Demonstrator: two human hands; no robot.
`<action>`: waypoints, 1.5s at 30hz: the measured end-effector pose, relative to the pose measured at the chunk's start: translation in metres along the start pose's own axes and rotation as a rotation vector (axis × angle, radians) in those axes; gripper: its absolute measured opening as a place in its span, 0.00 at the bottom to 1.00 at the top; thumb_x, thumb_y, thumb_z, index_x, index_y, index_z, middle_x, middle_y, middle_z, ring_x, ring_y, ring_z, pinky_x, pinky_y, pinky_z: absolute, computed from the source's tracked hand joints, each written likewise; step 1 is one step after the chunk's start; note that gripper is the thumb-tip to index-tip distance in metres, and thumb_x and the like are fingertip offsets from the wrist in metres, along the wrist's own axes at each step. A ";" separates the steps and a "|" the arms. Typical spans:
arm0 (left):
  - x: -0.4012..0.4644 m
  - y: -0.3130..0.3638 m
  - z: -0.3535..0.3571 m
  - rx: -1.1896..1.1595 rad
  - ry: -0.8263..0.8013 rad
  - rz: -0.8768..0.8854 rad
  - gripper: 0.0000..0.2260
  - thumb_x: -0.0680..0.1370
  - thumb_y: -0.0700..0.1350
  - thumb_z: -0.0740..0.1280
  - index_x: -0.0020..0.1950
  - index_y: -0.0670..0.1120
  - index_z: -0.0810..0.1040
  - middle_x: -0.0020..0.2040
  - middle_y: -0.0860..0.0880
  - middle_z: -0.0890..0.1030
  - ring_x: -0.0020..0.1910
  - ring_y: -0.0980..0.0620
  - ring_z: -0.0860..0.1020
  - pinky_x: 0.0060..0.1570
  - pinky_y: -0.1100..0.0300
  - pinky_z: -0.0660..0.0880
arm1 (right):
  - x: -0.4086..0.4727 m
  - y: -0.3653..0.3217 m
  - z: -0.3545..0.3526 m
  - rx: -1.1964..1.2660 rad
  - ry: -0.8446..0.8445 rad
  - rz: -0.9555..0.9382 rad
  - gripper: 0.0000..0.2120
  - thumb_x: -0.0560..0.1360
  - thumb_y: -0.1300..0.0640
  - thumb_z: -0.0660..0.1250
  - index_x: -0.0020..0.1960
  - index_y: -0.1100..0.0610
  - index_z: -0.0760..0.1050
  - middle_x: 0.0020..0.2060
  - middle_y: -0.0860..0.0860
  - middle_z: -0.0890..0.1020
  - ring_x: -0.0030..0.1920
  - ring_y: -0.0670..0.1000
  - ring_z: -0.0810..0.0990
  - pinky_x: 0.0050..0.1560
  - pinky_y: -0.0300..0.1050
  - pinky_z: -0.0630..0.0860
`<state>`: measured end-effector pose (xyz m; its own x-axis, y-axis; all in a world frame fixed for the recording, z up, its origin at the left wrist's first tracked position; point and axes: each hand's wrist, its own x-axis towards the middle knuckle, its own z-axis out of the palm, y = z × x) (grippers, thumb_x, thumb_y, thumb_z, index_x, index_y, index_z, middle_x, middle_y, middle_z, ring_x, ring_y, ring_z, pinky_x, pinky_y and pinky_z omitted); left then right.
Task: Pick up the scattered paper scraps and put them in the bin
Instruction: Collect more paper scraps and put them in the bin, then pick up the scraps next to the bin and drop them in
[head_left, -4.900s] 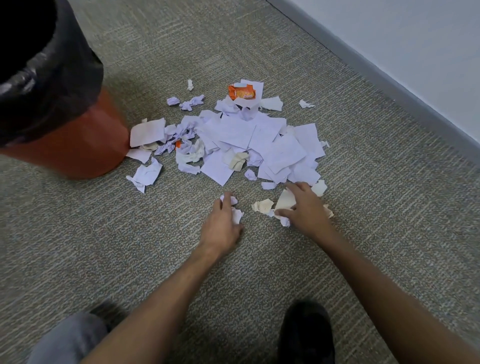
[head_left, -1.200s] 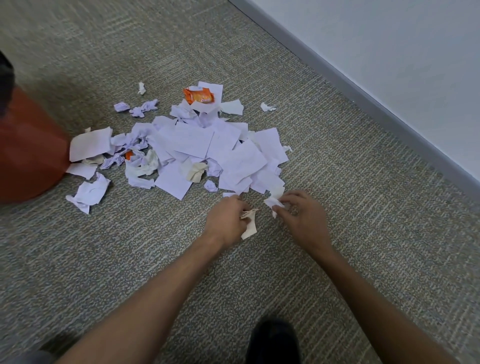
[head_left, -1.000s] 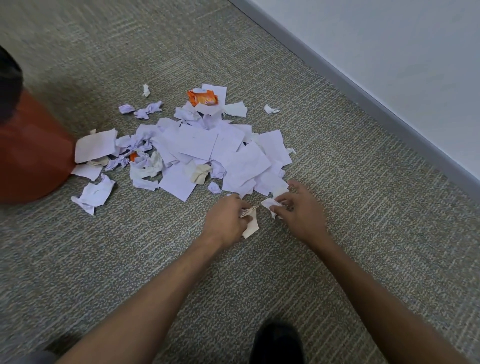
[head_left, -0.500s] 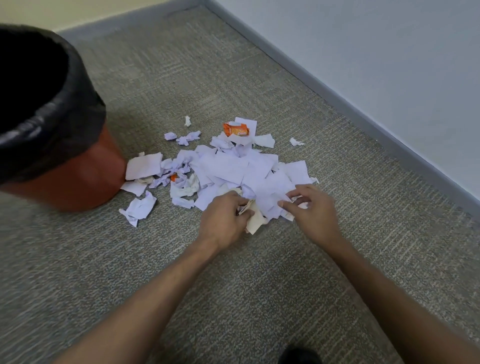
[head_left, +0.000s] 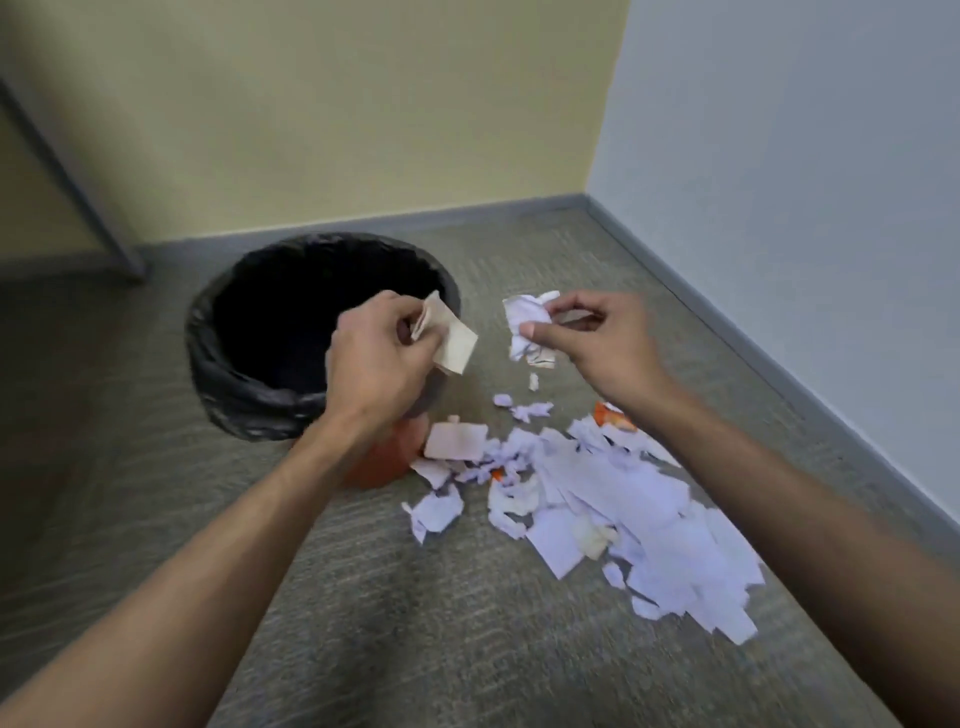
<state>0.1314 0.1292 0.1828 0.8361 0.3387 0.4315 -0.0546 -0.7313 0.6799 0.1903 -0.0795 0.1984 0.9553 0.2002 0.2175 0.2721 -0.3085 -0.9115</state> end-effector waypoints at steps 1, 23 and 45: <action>0.008 -0.007 -0.014 0.028 0.045 -0.045 0.07 0.72 0.50 0.70 0.45 0.48 0.83 0.40 0.51 0.81 0.40 0.48 0.79 0.41 0.49 0.76 | 0.012 -0.012 0.018 -0.014 -0.037 -0.033 0.08 0.66 0.55 0.80 0.41 0.55 0.83 0.35 0.49 0.85 0.33 0.45 0.83 0.36 0.35 0.76; -0.058 -0.033 0.029 0.281 0.116 0.180 0.08 0.77 0.49 0.67 0.48 0.46 0.80 0.40 0.51 0.78 0.41 0.52 0.75 0.36 0.61 0.65 | 0.007 0.050 0.033 -0.322 -0.220 -0.044 0.09 0.76 0.54 0.69 0.54 0.55 0.83 0.44 0.45 0.85 0.39 0.46 0.85 0.48 0.46 0.80; -0.148 -0.155 0.143 0.550 -0.690 -0.306 0.28 0.78 0.58 0.66 0.76 0.54 0.64 0.75 0.46 0.65 0.72 0.44 0.65 0.60 0.42 0.74 | -0.051 0.231 0.076 -1.055 -0.749 -0.077 0.40 0.73 0.36 0.67 0.77 0.49 0.56 0.74 0.51 0.66 0.69 0.57 0.70 0.53 0.52 0.75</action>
<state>0.0940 0.1080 -0.0712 0.9205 0.2649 -0.2874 0.3398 -0.9057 0.2535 0.1953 -0.0900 -0.0501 0.7296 0.6130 -0.3030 0.6098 -0.7838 -0.1175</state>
